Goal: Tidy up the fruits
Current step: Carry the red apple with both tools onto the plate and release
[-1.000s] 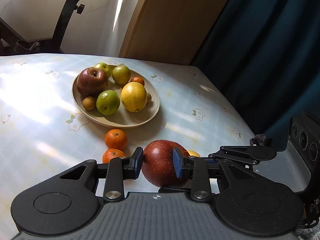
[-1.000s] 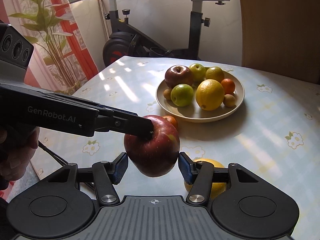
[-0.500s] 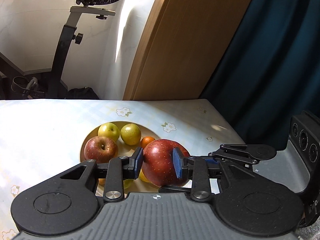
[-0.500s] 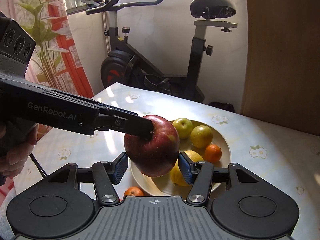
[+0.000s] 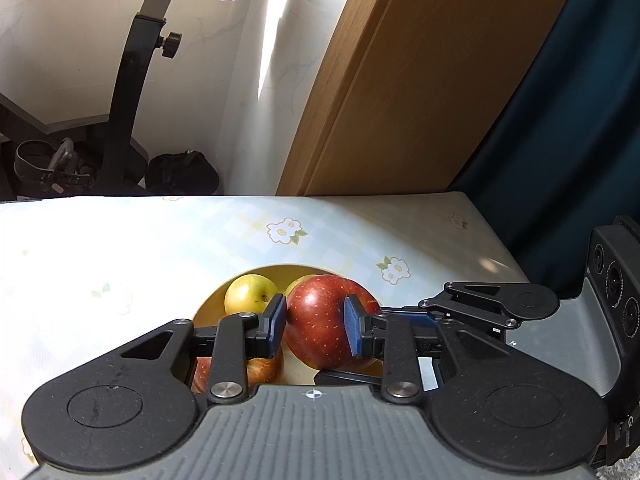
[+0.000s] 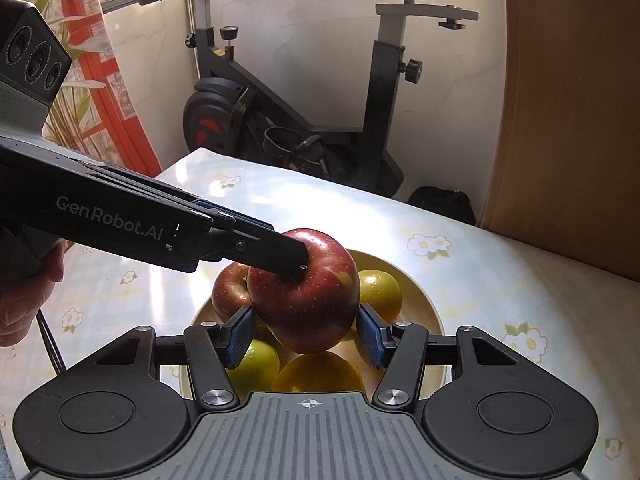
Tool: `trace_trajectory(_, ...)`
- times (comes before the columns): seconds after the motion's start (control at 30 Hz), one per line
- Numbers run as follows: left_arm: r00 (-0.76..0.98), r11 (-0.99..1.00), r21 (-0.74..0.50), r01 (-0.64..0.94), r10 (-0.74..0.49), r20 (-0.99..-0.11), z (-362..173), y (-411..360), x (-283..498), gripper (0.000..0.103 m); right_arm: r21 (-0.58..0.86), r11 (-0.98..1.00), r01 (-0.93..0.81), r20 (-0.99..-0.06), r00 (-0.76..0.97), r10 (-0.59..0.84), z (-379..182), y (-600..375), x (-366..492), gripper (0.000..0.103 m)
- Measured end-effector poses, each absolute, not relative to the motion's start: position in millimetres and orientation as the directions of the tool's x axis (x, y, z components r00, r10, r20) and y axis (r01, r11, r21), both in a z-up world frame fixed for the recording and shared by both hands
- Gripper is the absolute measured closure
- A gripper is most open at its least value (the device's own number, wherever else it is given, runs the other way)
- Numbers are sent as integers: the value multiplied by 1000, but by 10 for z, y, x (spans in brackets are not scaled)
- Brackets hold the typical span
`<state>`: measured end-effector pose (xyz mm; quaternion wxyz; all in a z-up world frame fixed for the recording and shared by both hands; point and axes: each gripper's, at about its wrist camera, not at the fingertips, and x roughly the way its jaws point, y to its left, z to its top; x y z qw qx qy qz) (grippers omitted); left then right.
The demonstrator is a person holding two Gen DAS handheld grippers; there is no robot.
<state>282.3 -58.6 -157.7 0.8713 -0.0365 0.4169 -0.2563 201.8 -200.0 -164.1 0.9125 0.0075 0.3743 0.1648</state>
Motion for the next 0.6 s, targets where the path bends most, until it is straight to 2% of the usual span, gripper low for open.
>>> trace_trajectory(0.6, 535, 883, -243, 403, -442, -720, -1601, -515, 2761, 69, 96, 958, -270, -744, 620, 249, -1735, -1949, 2019, 50)
